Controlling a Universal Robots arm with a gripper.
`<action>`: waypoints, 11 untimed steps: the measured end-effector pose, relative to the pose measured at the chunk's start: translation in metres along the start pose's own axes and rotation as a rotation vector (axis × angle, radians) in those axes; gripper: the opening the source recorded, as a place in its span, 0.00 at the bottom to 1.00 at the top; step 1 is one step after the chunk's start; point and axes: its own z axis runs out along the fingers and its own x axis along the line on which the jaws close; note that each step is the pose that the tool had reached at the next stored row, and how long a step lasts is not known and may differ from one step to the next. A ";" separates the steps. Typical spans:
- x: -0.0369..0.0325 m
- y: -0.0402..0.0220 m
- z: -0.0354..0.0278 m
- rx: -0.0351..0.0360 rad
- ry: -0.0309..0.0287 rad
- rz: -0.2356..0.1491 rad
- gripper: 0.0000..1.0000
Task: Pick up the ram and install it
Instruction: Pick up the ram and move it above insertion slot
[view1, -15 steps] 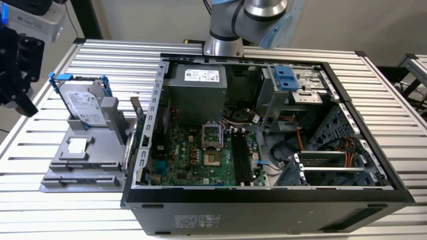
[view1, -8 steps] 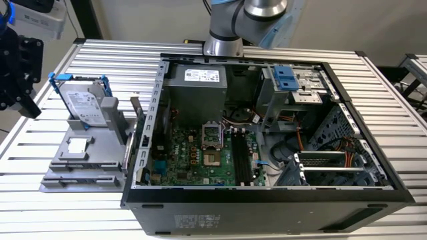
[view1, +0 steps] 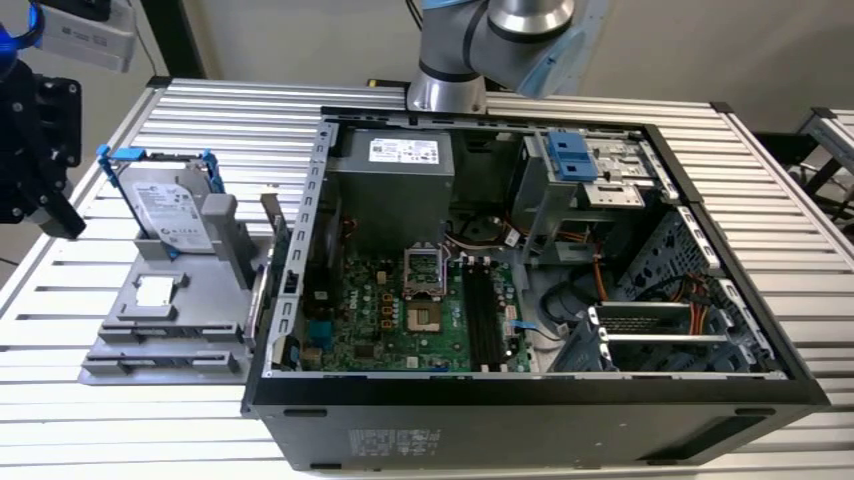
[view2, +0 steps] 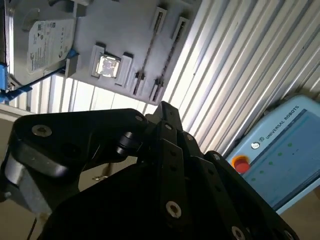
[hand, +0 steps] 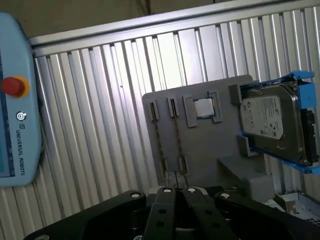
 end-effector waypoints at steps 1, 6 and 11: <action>0.0000 0.0000 0.0003 -0.0002 0.0002 -0.018 0.00; 0.0001 0.0000 0.0007 -0.0008 0.0013 -0.109 0.00; 0.0000 0.0000 0.0007 -0.0024 0.0027 -0.200 0.00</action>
